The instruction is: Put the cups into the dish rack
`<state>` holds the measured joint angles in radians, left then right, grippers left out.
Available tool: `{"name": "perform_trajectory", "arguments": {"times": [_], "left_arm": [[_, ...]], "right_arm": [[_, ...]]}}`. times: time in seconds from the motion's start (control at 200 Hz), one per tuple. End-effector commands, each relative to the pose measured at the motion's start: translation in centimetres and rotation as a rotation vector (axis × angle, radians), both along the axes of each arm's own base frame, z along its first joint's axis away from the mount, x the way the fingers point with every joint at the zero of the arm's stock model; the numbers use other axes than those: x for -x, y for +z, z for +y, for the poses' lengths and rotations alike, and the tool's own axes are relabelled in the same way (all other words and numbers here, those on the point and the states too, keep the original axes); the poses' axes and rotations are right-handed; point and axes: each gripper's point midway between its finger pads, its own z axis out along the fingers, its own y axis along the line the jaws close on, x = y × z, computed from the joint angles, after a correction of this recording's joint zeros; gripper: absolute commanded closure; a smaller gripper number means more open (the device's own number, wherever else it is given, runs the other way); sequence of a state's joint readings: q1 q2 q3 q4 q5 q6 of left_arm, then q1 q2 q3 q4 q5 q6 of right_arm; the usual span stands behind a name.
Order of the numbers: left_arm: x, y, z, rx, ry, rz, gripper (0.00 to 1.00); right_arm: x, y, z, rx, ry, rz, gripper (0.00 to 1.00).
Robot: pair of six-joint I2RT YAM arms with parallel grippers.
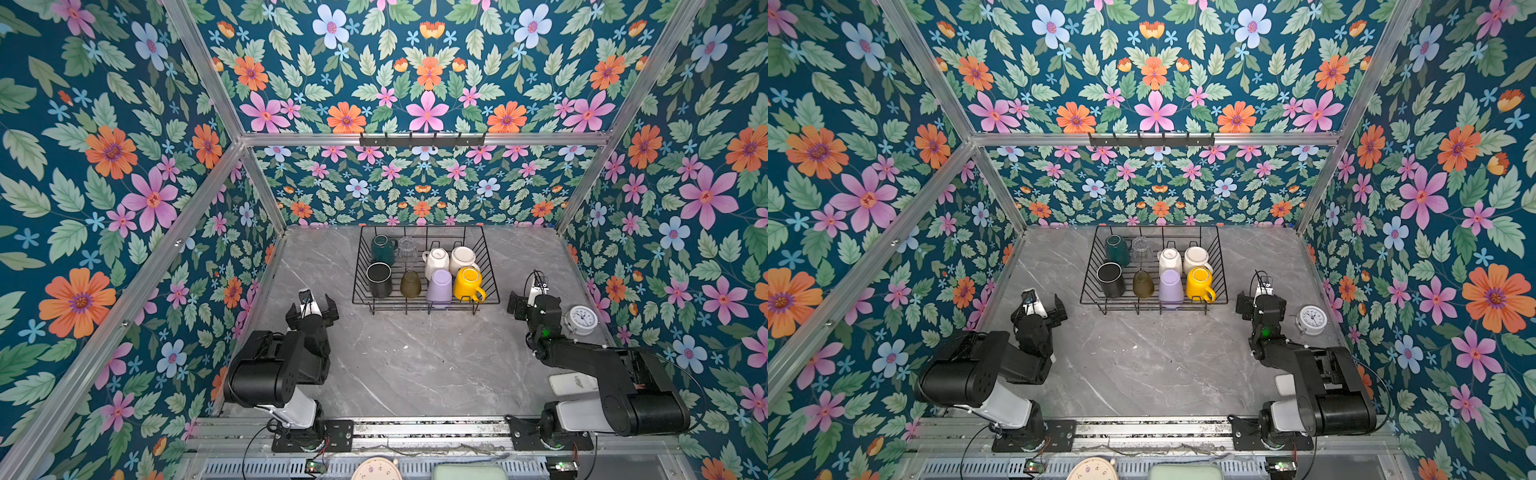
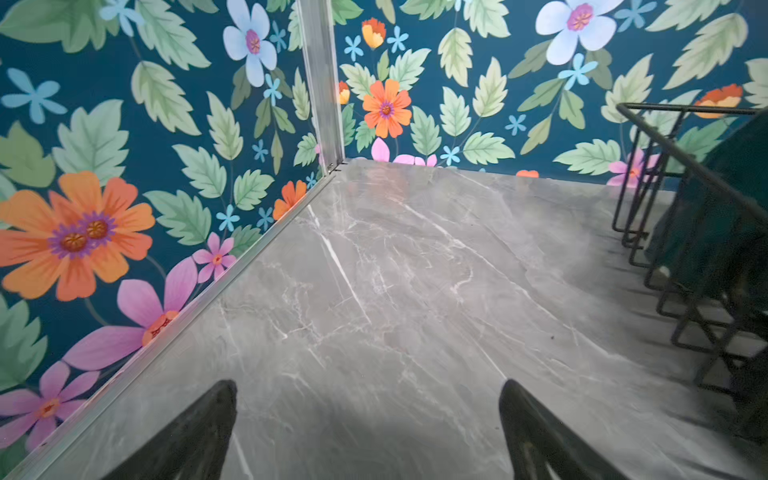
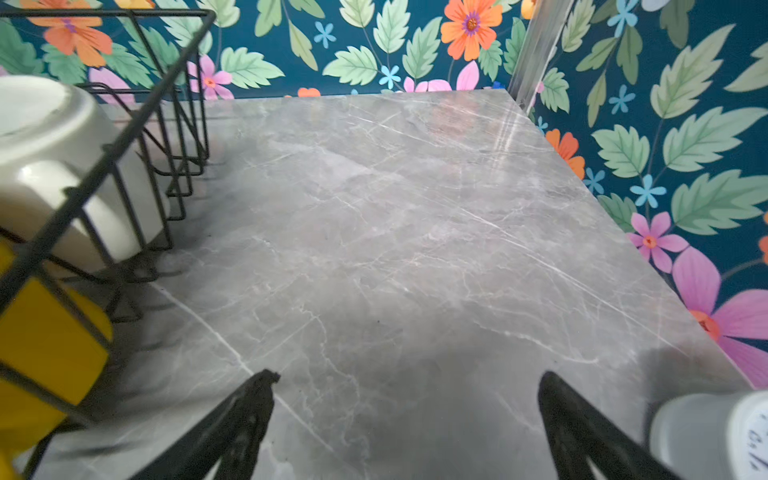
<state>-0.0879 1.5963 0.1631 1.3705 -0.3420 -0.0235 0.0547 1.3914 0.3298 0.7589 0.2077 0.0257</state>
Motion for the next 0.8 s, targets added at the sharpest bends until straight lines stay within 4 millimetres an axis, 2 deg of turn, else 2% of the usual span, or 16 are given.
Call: {"name": "perform_trajectory", "arguments": {"times": [0.0,0.22,0.27,0.345,0.795], "left_arm": [[-1.0,2.1,-0.5,-0.025,-0.033,-0.088,0.01],[-2.0,1.6,-0.5,-0.024,-0.030,-0.043,0.00],[-2.2,1.4,-0.5,-0.026,-0.028,-0.032,0.00],[-2.4,1.3,-0.6,-0.022,-0.034,-0.020,0.00],[-2.6,1.2,-0.6,-0.014,-0.038,-0.019,0.00]], "right_arm": [[-0.6,1.3,0.4,-0.019,0.030,-0.061,0.01],[-0.6,0.8,0.4,-0.036,0.053,-0.110,0.01],[-0.3,0.3,0.4,-0.047,0.049,-0.069,0.01],[-0.5,0.7,0.4,-0.040,0.050,-0.102,0.01],[-0.3,0.5,0.4,-0.042,0.049,-0.082,0.01]]}}
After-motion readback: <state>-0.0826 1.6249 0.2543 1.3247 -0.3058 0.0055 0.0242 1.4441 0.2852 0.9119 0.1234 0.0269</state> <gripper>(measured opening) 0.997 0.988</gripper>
